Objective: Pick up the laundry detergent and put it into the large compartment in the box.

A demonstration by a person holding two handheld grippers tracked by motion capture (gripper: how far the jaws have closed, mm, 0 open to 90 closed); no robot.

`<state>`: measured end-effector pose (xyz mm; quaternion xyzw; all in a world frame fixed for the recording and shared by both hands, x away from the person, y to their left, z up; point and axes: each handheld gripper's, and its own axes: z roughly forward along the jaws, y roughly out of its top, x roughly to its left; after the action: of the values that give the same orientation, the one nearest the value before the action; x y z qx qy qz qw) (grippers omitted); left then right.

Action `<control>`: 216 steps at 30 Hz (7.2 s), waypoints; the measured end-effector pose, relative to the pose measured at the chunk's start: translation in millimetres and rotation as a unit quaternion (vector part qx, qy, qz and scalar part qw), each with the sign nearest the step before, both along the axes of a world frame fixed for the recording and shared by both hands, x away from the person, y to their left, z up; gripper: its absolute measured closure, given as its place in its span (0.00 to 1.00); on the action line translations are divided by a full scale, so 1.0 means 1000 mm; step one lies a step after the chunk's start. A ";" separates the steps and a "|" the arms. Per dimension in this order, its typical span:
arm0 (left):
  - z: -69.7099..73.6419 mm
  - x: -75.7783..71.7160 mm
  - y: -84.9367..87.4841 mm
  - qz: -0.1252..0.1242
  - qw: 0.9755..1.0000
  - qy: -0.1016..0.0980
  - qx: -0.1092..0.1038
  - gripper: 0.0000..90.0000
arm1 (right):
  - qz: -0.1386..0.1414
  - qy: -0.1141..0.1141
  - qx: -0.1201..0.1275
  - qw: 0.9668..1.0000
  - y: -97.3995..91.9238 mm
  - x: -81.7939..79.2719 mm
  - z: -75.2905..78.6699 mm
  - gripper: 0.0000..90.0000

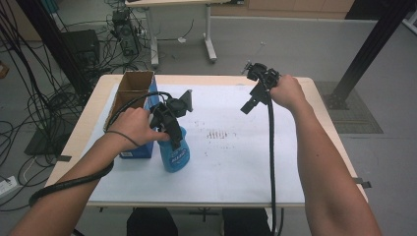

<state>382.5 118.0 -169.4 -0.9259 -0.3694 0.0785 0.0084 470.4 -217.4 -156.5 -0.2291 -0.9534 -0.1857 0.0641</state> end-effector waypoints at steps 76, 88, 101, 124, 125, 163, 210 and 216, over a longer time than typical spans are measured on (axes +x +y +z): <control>0.047 -0.006 -0.001 0.029 0.999 -0.028 -0.003 0.42 | 0.001 -0.012 0.014 1.000 -0.005 -0.009 0.005 0.04; 0.093 -0.007 -0.005 0.028 0.998 -0.052 -0.008 0.42 | 0.000 -0.016 0.016 1.000 -0.008 -0.012 0.007 0.04; 0.143 -0.005 -0.001 0.042 0.996 -0.075 -0.022 0.42 | -0.002 -0.018 0.021 1.000 -0.012 -0.014 0.009 0.04; 0.201 0.006 0.010 0.075 0.992 -0.094 -0.030 0.42 | -0.009 -0.021 0.018 1.000 -0.013 -0.017 0.011 0.04; 0.202 0.005 0.011 0.078 0.992 -0.095 -0.032 0.42 | -0.010 -0.022 0.019 1.000 -0.014 -0.018 0.011 0.04; 0.216 0.007 0.079 0.200 0.973 -0.110 -0.015 0.42 | -0.010 -0.021 0.026 0.999 -0.014 -0.017 0.004 0.04; 0.198 0.017 0.129 0.310 0.944 -0.112 -0.009 0.42 | -0.005 -0.027 0.031 0.999 -0.013 -0.020 0.005 0.04; 0.191 0.020 0.129 0.314 0.943 -0.112 -0.005 0.42 | -0.006 -0.027 0.030 0.999 -0.014 -0.020 0.006 0.04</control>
<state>402.5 247.1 21.3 -0.7657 -0.6397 -0.0247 -0.0628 450.8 -231.6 -150.9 -0.2280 -0.9472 -0.2209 0.0444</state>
